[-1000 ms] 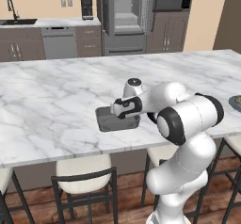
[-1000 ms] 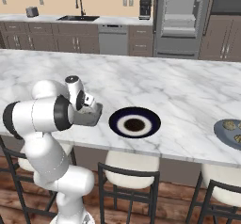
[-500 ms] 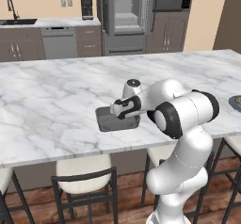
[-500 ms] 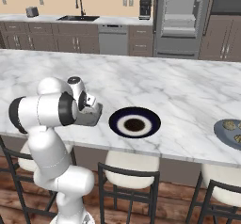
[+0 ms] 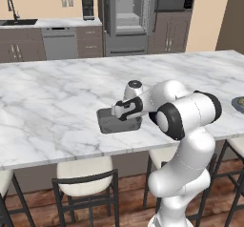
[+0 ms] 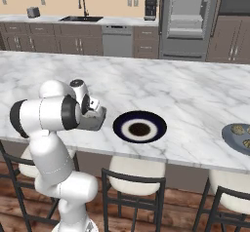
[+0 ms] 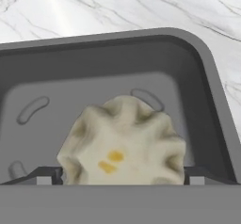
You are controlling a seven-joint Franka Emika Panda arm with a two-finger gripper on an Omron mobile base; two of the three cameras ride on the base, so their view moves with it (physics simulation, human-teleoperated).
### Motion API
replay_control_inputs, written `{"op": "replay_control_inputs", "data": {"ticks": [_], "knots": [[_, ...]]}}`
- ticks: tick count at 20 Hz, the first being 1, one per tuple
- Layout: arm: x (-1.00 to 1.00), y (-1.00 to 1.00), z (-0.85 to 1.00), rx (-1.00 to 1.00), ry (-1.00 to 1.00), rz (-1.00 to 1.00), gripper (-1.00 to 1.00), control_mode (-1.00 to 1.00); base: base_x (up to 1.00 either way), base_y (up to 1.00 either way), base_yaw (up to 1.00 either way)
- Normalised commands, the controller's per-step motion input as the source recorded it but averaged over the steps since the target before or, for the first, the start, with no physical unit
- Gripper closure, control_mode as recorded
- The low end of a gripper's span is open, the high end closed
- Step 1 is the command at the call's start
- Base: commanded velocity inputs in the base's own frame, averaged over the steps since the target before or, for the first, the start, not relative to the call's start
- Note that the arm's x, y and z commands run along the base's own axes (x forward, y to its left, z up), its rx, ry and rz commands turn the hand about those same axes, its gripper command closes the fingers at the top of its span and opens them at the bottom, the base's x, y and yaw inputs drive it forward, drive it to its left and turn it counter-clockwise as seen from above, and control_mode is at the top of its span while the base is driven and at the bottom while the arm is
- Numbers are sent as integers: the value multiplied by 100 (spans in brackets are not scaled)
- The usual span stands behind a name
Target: Place two dumplings into each of the tupperware containers and then place the containers in the fridge.
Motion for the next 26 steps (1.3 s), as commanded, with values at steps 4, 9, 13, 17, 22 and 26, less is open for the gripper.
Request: {"op": "replay_control_inputs", "data": {"ticks": [4,9,13,17,22,26], "knots": [[0,0,0,0,0,0,-100,-100,0,0,0],[0,0,2,0,0,0,-100,-100,0,0,0],[-8,0,10,0,0,0,-100,-100,0,0,0],[-6,-2,15,0,0,0,-100,-100,0,0,0],[-10,-23,45,-2,0,0,-100,-100,0,0,0],[-38,-23,58,-3,0,0,-100,-100,0,0,0]]}}
